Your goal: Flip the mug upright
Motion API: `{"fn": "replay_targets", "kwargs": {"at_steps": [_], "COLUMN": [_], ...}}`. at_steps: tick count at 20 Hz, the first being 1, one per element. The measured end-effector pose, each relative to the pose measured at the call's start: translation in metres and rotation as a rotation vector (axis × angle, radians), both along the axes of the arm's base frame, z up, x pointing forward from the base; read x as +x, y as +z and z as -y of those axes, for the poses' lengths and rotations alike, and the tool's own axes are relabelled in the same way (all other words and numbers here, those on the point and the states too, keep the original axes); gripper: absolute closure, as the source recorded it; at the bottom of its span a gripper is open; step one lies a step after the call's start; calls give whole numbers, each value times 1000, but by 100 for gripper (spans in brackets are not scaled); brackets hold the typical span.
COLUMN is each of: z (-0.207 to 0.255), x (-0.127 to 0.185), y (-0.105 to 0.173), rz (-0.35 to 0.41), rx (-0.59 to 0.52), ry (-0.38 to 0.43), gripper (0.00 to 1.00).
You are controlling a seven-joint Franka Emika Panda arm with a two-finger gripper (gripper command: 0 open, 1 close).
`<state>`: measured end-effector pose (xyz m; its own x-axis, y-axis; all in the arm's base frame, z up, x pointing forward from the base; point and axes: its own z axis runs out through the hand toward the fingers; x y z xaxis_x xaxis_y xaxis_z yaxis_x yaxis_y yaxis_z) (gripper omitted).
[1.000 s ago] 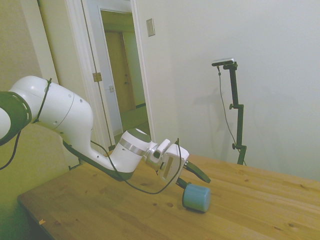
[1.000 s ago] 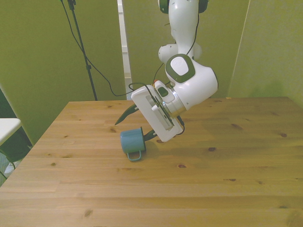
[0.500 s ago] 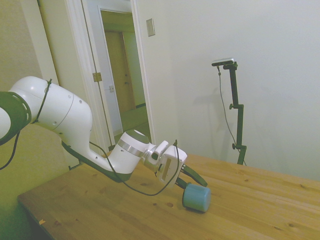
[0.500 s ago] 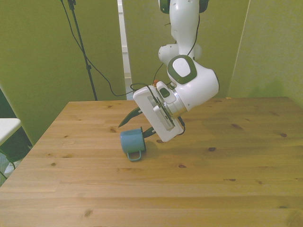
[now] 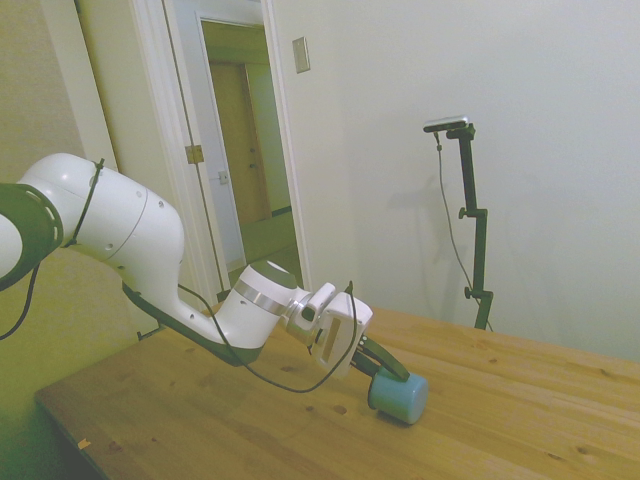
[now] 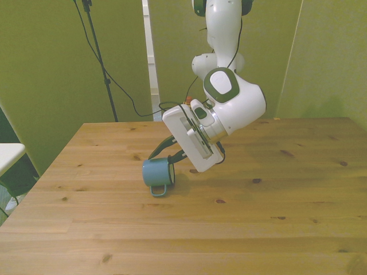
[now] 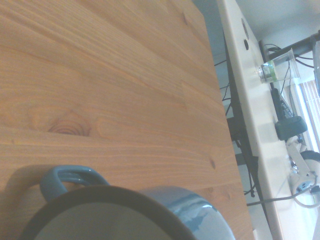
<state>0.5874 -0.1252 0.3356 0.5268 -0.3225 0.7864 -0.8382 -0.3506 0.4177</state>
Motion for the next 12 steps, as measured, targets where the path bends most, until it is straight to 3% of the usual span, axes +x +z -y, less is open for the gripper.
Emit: {"fn": "replay_targets", "kwargs": {"at_steps": [8, 12], "z": [-1, 9], "x": [-4, -12], "y": [9, 53], "rz": [11, 79], "rx": [2, 80], "ry": [-8, -32], "gripper": [100, 100]}}
